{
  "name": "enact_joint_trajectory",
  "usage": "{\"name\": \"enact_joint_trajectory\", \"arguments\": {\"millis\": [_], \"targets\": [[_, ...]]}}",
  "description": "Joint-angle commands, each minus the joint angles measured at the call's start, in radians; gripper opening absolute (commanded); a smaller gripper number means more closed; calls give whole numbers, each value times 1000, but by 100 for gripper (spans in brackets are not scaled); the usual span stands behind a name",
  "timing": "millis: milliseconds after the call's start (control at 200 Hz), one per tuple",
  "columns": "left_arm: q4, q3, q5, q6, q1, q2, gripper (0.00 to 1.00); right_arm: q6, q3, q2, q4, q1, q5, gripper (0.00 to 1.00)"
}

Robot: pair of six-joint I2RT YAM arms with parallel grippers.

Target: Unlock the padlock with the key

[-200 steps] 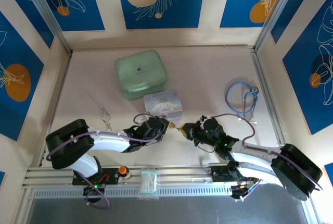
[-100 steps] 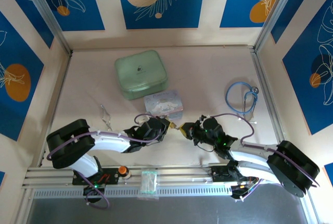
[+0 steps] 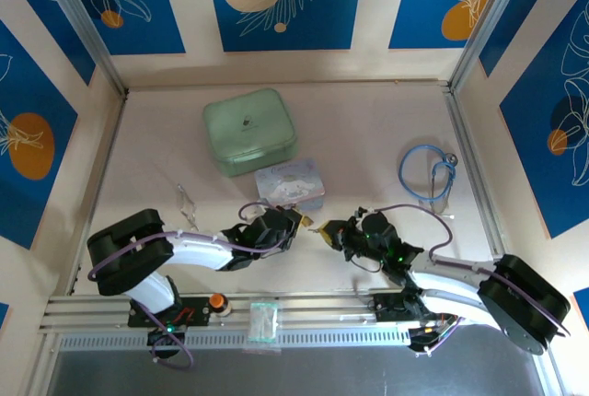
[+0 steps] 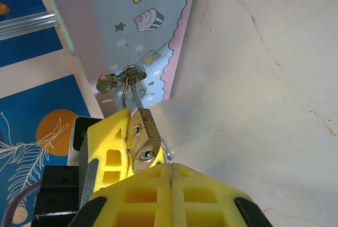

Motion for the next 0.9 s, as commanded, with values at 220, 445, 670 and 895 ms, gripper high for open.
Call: {"name": "enact_joint_trajectory", "arguments": {"millis": [220, 445, 670, 895], "targets": [[133, 9, -57, -15, -17, 19, 0, 61, -15, -76, -11, 13, 113, 0], [167, 23, -55, -46, -22, 44, 0, 79, -14, -106, -43, 30, 178, 0], [163, 20, -72, -66, -24, 45, 0, 80, -11, -125, -90, 56, 235, 0], [111, 44, -67, -93, -27, 43, 0, 98, -15, -128, -105, 70, 264, 0]]}}
